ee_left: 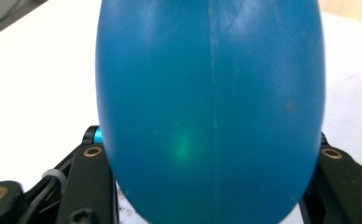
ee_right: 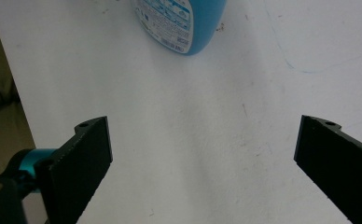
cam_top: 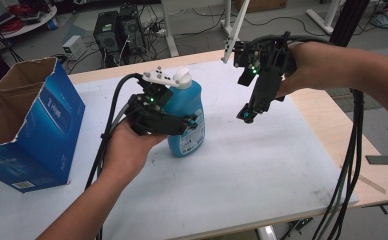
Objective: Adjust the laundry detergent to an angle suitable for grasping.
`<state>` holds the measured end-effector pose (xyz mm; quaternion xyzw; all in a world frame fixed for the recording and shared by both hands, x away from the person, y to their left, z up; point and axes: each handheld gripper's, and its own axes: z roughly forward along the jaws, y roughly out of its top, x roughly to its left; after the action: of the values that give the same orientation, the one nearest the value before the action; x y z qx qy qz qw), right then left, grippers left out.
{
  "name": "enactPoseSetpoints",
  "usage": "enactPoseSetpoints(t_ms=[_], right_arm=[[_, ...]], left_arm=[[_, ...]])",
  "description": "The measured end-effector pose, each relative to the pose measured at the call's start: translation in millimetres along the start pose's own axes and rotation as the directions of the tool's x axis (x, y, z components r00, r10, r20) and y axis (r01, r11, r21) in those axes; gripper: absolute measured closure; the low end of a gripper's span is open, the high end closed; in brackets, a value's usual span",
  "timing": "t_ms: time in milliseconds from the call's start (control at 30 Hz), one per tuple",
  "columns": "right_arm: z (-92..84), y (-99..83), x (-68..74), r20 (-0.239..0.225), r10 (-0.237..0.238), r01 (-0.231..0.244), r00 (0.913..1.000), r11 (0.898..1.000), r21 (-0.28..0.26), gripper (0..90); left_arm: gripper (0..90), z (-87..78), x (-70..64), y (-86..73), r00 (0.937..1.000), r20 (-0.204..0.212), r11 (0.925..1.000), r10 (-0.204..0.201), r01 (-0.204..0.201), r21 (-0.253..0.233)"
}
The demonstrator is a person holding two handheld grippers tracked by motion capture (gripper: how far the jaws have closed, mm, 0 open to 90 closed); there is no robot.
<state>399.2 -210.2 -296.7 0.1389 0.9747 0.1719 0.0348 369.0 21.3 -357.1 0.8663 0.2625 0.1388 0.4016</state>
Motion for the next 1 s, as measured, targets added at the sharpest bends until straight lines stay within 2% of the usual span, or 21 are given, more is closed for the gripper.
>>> enactPoseSetpoints(t_ms=[100, 267, 300, 333, 400, 467, 533, 600, 633, 667, 700, 733, 800, 867, 900, 933, 967, 1000], right_arm=[[-0.1, -0.3, -0.3, 0.0, 0.003, -0.003, 1.0, 1.0, 0.002, 3.3], [-0.3, -0.6, -0.4, 0.001, 0.004, -0.004, 1.0, 1.0, 0.002, 3.3], [-0.3, -0.6, -0.4, 0.001, 0.004, -0.004, 1.0, 1.0, 0.002, 3.3], [-1.1, -1.1, -0.2, 0.002, 0.011, -0.011, 0.9999, 1.0, 0.0, 3.3], [-1.7, -1.7, -0.1, 0.001, 0.011, -0.011, 0.9999, 1.0, -0.002, 3.3], [-1.9, -2.4, 0.3, 0.002, 0.014, -0.014, 0.9999, 1.0, -0.002, 3.3], [-1.6, -3.5, 0.6, 0.001, 0.016, -0.016, 0.9999, 1.0, 0.001, 3.3], [-1.1, -4.1, 0.4, 0.0, 0.014, -0.014, 0.9999, 1.0, 0.005, 3.3], [-1.1, -4.1, 0.4, 0.0, 0.014, -0.014, 0.9999, 1.0, 0.005, 3.3], [-0.8, -4.1, 0.4, 0.002, 0.017, -0.017, 0.9999, 1.0, 0.005, 3.3], [-0.8, -4.1, 0.4, 0.002, 0.017, -0.017, 0.9999, 1.0, 0.005, 3.3], [-0.6, -4.1, 0.4, 0.001, 0.017, -0.017, 0.9998, 1.0, 0.003, 3.3], [-0.3, -4.3, 0.3, 0.0, 0.021, -0.021, 0.9998, 1.0, 0.006, 3.3], [-0.2, -4.5, 0.1, 0.002, 0.024, -0.024, 0.9997, 1.0, 0.009, 3.3], [0.4, -4.8, -0.8, 0.001, 0.02, -0.02, 0.9998, 1.0, 0.01, 3.3], [0.7, -4.7, -0.9, 0.002, 0.021, -0.021, 0.9998, 1.0, 0.012, 3.3], [0.7, -4.7, -0.9, 0.002, 0.021, -0.021, 0.9998, 1.0, 0.012, 3.3], [1.4, -4.4, -0.9, 0.0, 0.026, -0.026, 0.9997, 1.0, 0.015, 3.3]], left_arm=[[44.9, -5.7, 1.7, 2.4, 0.9992, 0.036, 0.9997, 0.016, -0.015, -0.021], [44.9, -19.7, 10.6, 12.2, 0.992, 0.112, 0.9974, 0.058, -0.052, -0.05], [44.9, -19.7, 10.6, 12.2, 0.992, 0.112, 0.9974, 0.058, -0.052, -0.05], [44.9, -26.1, 16.4, 16.9, 0.9855, 0.144, 0.9949, 0.089, -0.081, -0.059], [44.9, -29.9, 20.0, 20.5, 0.98, 0.164, 0.9929, 0.113, -0.106, -0.055], [44.9, -34.0, 23.8, 25.1, 0.9703, 0.189, 0.9883, 0.151, -0.144, -0.05], [44.9, -36.8, 26.3, 29.6, 0.9557, 0.22, 0.9808, 0.195, -0.191, -0.041], [44.9, -38.2, 28.1, 33.3, 0.9377, 0.247, 0.9694, 0.244, -0.243, -0.034], [44.9, -38.2, 28.1, 33.3, 0.9377, 0.247, 0.9694, 0.244, -0.243, -0.034], [44.9, -38.6, 29.0, 34.5, 0.9287, 0.262, 0.9642, 0.262, -0.263, -0.031], [44.9, -38.6, 29.0, 34.5, 0.9287, 0.262, 0.9642, 0.262, -0.263, -0.031], [45.0, -38.9, 32.4, 37.0, 0.9021, 0.312, 0.9514, 0.298, -0.307, -0.021], [45.0, -38.3, 35.1, 36.8, 0.8874, 0.342, 0.9472, 0.309, -0.32, -0.025], [45.0, -38.3, 35.1, 36.8, 0.8874, 0.342, 0.9472, 0.309, -0.32, -0.025], [45.0, -36.6, 39.6, 34.5, 0.8705, 0.369, 0.9418, 0.326, -0.333, -0.046], [45.0, -36.0, 40.9, 33.9, 0.8648, 0.377, 0.9395, 0.332, -0.339, -0.051], [45.0, -36.0, 40.9, 33.9, 0.8648, 0.377, 0.9395, 0.332, -0.339, -0.051], [45.0, -34.5, 42.9, 32.6, 0.8519, 0.39, 0.9329, 0.349, -0.355, -0.059]])
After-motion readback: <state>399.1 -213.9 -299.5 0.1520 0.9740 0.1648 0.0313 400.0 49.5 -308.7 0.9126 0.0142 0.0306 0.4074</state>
